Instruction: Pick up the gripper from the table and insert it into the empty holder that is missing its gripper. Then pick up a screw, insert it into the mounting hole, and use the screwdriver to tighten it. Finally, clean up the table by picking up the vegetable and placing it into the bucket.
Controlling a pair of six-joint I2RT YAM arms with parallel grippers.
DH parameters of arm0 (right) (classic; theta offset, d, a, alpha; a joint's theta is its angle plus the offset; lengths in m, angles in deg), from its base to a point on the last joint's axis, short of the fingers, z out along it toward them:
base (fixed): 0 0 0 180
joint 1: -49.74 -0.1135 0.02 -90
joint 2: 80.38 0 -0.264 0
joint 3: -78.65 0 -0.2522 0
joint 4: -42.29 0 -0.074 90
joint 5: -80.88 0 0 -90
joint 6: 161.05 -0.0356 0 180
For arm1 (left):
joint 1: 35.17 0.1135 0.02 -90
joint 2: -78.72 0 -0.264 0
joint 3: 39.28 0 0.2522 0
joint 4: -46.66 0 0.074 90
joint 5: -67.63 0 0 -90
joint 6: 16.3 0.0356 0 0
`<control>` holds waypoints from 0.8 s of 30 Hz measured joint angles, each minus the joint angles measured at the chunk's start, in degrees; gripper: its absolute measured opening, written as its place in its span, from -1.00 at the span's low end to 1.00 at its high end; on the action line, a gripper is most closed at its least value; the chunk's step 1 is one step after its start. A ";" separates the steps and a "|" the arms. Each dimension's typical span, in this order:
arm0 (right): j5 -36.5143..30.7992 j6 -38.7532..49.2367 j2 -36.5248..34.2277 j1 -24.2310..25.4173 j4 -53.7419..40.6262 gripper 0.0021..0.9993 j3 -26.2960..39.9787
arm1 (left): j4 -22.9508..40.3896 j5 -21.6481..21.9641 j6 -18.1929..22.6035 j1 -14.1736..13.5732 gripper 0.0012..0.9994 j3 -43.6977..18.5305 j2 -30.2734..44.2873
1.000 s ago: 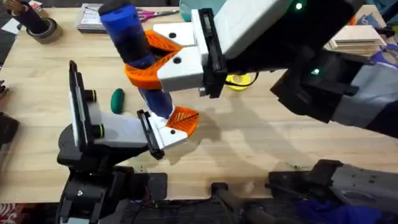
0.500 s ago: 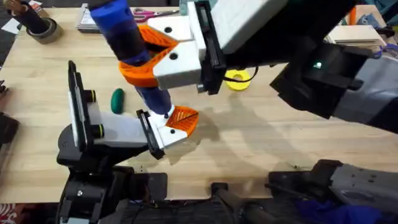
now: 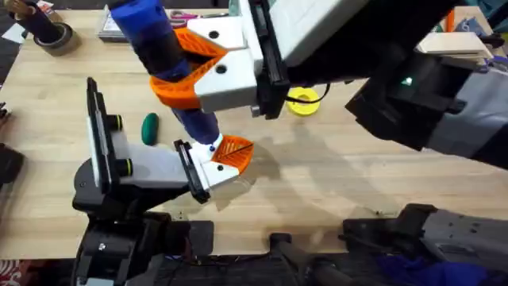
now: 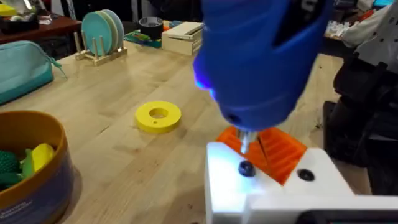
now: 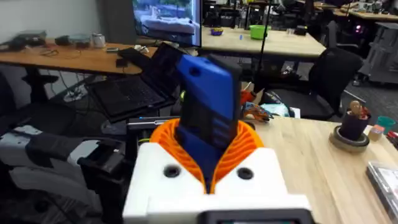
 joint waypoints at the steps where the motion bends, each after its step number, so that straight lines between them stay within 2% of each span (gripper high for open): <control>1: 0.00 0.02 0.00 0.00 0.37 -0.95 0.01 | 0.00 0.00 0.00 0.00 -0.97 0.00 0.00; 8: 0.20 0.04 0.00 0.00 -0.18 -0.95 2.60 | 0.00 0.00 0.00 0.00 -0.97 0.00 0.00; 17: 0.20 0.06 0.02 0.24 -6.42 -0.95 12.13 | 0.00 0.02 0.00 0.00 -0.97 0.00 0.00; 24: 0.37 0.24 0.20 0.28 -6.27 -0.95 13.81 | 0.00 0.00 0.00 0.00 -0.97 0.00 0.00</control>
